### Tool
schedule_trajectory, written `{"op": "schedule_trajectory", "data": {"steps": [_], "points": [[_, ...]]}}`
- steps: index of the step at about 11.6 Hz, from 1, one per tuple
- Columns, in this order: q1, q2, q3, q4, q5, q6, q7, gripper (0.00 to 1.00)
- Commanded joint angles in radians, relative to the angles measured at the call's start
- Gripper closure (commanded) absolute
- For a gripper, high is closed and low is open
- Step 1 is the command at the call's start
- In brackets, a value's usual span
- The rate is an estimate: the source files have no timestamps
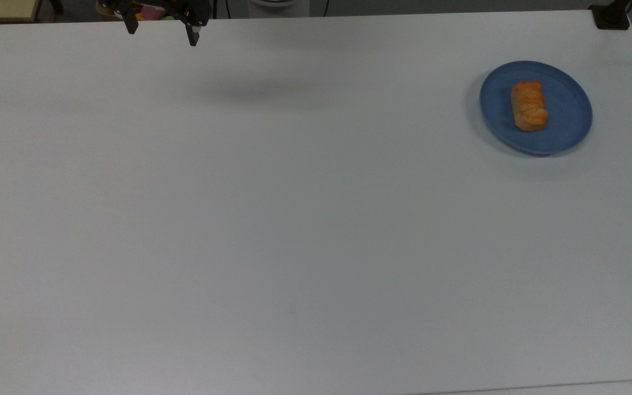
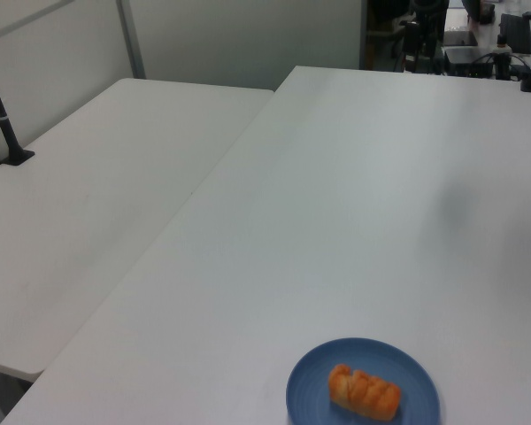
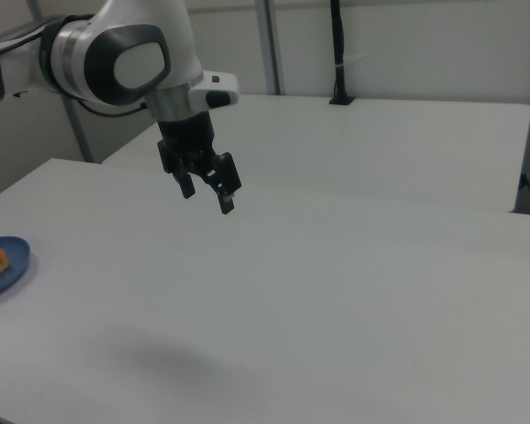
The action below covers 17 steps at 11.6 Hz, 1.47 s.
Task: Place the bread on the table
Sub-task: 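Move the gripper over the orange bread roll on the blue plate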
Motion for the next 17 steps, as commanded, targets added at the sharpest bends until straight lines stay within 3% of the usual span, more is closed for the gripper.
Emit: {"op": "schedule_trajectory", "data": {"steps": [1,3,7,9,10,13,14,17], "points": [[-0.009,-0.006,0.006,0.008,0.021,-0.019,0.023,0.00],[-0.006,0.009,0.014,0.011,0.021,-0.001,0.089,0.00],[0.001,0.017,0.092,0.011,0.028,0.008,0.116,0.00],[0.006,0.014,0.182,0.019,0.062,0.010,0.171,0.00],[0.014,0.016,0.259,0.033,0.067,0.012,0.242,0.00],[0.098,0.039,0.377,0.048,0.065,0.015,0.378,0.00],[0.144,0.072,0.432,0.104,0.064,0.015,0.473,0.00],[0.293,0.178,0.490,0.181,0.053,0.068,0.665,0.00]]}}
